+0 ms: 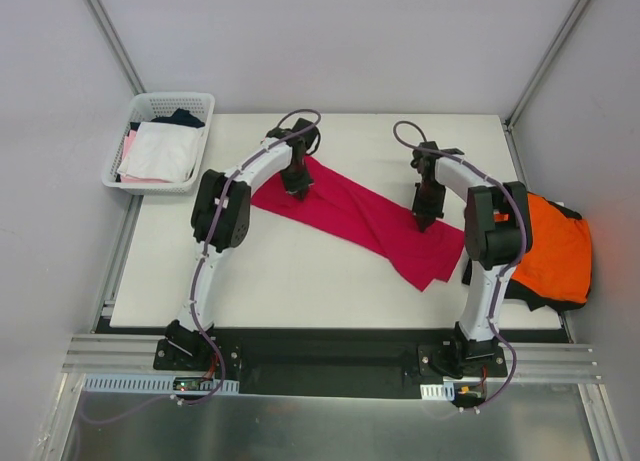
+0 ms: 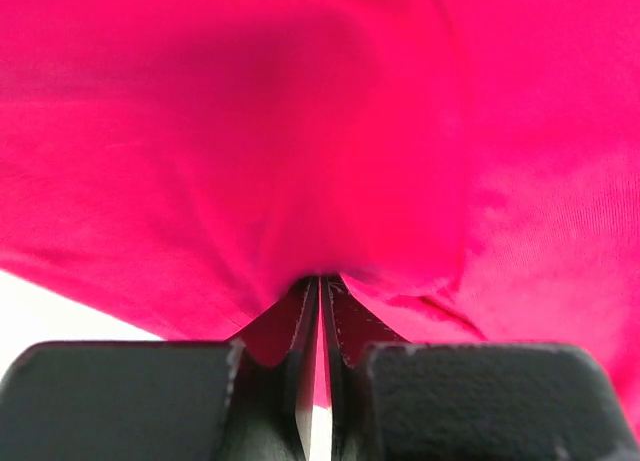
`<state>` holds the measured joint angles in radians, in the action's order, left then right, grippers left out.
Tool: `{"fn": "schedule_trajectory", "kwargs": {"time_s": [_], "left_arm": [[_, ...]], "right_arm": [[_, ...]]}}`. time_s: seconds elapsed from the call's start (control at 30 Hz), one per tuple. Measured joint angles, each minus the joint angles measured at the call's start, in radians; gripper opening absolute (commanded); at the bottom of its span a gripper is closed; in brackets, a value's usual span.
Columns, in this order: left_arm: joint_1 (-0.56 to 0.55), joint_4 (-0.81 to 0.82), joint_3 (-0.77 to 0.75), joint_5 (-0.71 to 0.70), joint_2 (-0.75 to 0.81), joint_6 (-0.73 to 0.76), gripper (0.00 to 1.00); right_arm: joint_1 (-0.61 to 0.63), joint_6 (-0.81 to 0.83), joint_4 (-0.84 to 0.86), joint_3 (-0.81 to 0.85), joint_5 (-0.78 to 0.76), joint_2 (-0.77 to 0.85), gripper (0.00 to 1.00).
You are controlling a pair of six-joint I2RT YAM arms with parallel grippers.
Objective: Fold and stack the t-shirts
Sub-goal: Fold the tshirt
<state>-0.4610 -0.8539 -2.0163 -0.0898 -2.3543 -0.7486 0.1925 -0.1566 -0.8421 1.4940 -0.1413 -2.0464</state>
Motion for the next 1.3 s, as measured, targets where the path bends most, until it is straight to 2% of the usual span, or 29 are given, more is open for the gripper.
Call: {"fn": "schedule_trajectory", "kwargs": {"time_s": [0.27, 0.63, 0.8, 1.03, 1.3], "left_arm": [[0.085, -0.003, -0.08, -0.001, -0.04, -0.039, 0.06], [0.162, -0.011, -0.288, 0.036, -0.167, -0.079, 0.08], [0.167, -0.016, -0.367, 0.074, -0.214, -0.1, 0.08], [0.167, 0.036, -0.399, 0.17, -0.246, -0.153, 0.09], [0.166, 0.126, -0.403, 0.265, -0.27, -0.161, 0.12]], "right_arm": [[0.057, -0.01, -0.016, -0.079, 0.032, 0.047, 0.01], [0.363, -0.069, -0.043, -0.155, 0.118, 0.087, 0.01], [0.433, -0.114, -0.042, -0.181, 0.163, 0.099, 0.01], [0.519, -0.168, -0.039, -0.174, 0.169, 0.094, 0.01], [0.623, -0.209, -0.041, -0.084, 0.187, 0.035, 0.01]]}}
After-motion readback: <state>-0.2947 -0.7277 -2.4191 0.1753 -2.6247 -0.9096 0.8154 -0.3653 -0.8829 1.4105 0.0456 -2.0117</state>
